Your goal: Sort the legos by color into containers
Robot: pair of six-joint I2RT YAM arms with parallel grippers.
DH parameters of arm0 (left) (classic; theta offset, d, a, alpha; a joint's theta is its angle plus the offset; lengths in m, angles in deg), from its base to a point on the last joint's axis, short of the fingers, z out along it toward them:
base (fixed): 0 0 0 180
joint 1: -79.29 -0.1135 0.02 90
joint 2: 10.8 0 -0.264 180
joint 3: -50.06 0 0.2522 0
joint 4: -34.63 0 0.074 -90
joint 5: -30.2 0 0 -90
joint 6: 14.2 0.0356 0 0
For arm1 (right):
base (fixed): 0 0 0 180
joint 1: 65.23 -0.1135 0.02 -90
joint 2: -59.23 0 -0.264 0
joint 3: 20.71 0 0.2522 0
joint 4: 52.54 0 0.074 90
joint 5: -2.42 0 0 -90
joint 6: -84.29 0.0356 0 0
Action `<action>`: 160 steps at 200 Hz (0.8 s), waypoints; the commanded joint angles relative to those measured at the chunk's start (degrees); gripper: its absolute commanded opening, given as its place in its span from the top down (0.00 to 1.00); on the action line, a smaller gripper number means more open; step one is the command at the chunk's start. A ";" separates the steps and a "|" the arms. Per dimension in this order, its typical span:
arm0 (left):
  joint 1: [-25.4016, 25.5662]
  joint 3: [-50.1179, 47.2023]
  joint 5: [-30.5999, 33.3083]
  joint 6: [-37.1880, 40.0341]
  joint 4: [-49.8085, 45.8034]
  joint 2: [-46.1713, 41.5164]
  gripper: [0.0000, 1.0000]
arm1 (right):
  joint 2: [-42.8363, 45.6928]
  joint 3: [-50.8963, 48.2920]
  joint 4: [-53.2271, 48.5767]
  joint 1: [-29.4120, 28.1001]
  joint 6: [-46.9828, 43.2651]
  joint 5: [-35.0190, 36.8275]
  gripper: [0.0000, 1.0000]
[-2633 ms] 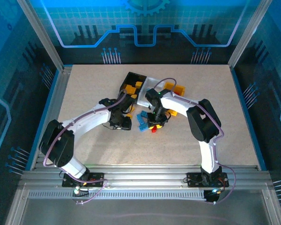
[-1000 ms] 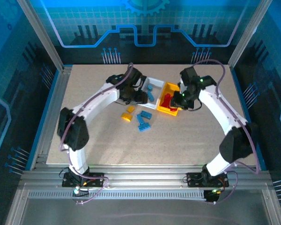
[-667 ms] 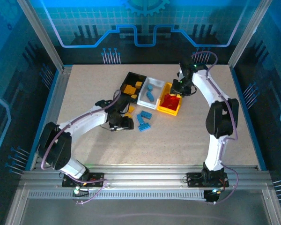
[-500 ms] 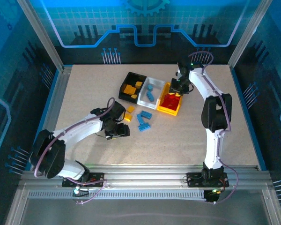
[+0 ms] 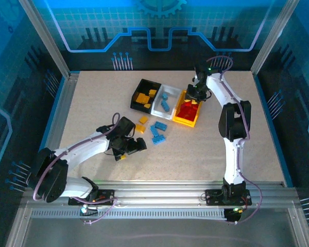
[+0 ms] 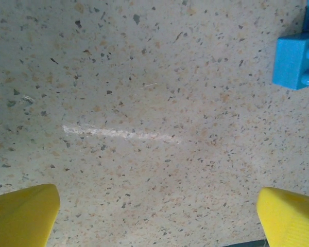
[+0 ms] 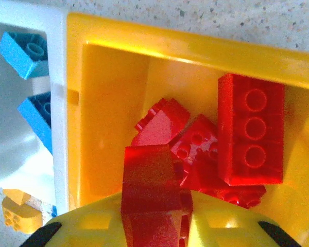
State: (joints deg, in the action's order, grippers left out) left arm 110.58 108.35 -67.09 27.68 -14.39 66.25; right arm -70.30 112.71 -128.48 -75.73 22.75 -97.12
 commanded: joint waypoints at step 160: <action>0.36 -0.12 3.86 -1.48 1.41 -4.42 0.01 | 10.76 -6.34 1.55 -10.25 -7.12 -1.20 0.40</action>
State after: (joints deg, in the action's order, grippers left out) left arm 110.58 108.40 -64.44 27.40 -13.61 63.32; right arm -64.62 108.86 -127.10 -79.86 20.72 -98.72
